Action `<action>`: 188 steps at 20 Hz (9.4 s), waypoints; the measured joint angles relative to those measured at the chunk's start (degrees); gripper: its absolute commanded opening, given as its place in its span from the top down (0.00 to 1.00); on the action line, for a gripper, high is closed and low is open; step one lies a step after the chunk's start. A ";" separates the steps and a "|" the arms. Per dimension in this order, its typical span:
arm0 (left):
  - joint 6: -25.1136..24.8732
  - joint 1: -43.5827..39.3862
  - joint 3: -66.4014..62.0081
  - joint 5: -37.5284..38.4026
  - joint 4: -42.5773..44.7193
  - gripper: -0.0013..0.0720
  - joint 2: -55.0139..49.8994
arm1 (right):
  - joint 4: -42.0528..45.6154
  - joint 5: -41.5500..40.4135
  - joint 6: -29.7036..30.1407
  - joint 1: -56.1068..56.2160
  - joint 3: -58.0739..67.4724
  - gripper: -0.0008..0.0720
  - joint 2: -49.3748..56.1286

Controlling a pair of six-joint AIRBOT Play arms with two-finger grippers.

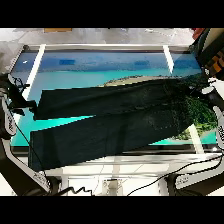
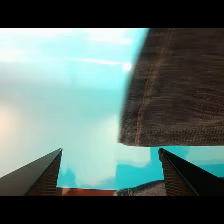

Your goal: Fold the clothes and pants, and hang the long-sleeved shirts on hangers.

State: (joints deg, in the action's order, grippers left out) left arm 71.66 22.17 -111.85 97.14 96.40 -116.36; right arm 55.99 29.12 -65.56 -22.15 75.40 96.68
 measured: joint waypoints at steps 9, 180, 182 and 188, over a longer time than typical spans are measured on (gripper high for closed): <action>0.70 0.33 -0.04 -0.96 -4.26 0.95 6.29 | 10.51 11.17 -1.40 -4.66 0.00 0.70 -6.45; 29.49 -8.31 8.11 -62.60 -30.56 0.03 4.70 | 16.37 7.23 -37.35 1.64 9.77 0.05 0.92; 28.79 -7.65 8.11 -59.98 -29.90 0.03 5.33 | 17.03 7.78 -37.38 1.79 9.84 0.05 1.07; 26.62 -2.99 9.16 -39.19 -20.68 0.14 7.56 | 17.68 13.27 -34.56 1.97 9.88 0.05 1.14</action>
State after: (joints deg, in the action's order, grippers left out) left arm 98.28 19.18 -102.69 57.95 75.72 -108.79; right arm 73.67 42.39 -100.12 -20.18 85.27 97.82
